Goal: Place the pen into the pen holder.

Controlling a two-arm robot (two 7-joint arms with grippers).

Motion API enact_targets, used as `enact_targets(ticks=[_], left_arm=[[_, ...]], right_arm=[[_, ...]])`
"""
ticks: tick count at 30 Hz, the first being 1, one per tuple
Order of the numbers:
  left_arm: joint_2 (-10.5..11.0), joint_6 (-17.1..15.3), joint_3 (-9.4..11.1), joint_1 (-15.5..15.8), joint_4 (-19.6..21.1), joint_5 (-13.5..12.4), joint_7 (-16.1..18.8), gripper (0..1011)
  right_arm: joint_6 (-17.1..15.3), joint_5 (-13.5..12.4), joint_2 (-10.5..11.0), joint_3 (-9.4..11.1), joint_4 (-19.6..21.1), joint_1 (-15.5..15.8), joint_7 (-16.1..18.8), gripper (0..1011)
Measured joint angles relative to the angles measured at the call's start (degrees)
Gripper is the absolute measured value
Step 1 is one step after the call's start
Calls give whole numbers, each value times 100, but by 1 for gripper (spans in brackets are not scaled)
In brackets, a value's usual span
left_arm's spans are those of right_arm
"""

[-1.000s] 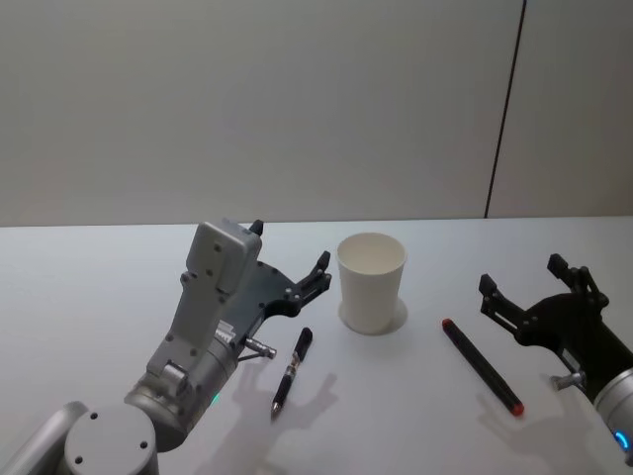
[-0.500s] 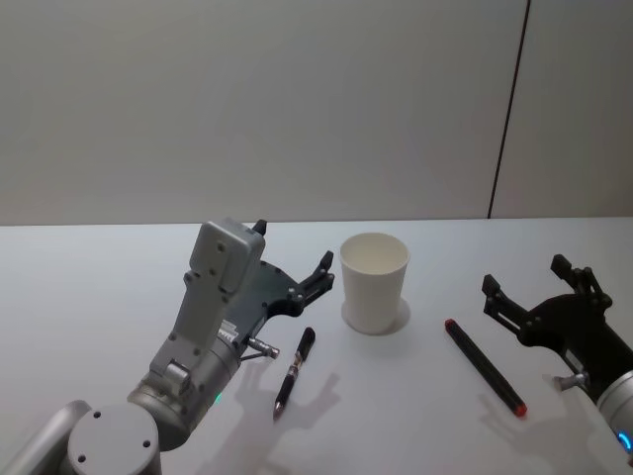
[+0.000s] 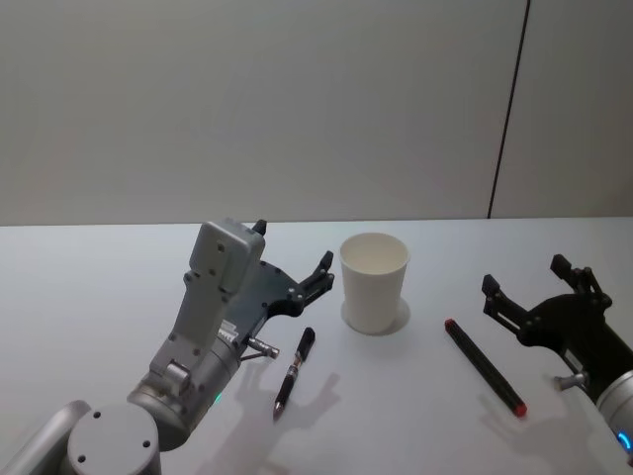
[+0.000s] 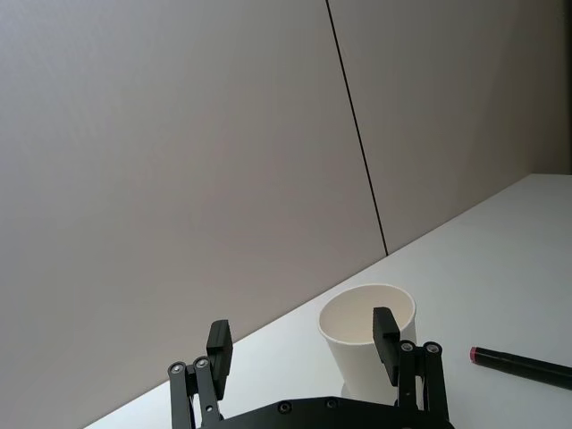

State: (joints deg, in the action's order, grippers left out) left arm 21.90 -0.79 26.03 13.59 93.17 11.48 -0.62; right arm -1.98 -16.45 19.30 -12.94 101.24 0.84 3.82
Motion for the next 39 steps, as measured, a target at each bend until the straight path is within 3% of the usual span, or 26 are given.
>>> enact_targets(ticks=[6, 12, 21, 39], left_arm=[[0, 0, 0, 0, 0, 0, 0, 1004], [0, 0, 0, 0, 0, 0, 0, 1004], [0, 0, 0, 0, 0, 0, 0, 1004], [-1, 0, 0, 0, 0, 0, 0, 1004]], right_arm=[[-161, 88, -69, -48, 134, -4, -103, 1002], [-681, 285, -231, -171, 498, 3, -378, 1002], [-1170, 421, -314, -248, 881, 52, -534, 1002], [-1626, 101, -149, -9, 1135, 244, -686, 1002]])
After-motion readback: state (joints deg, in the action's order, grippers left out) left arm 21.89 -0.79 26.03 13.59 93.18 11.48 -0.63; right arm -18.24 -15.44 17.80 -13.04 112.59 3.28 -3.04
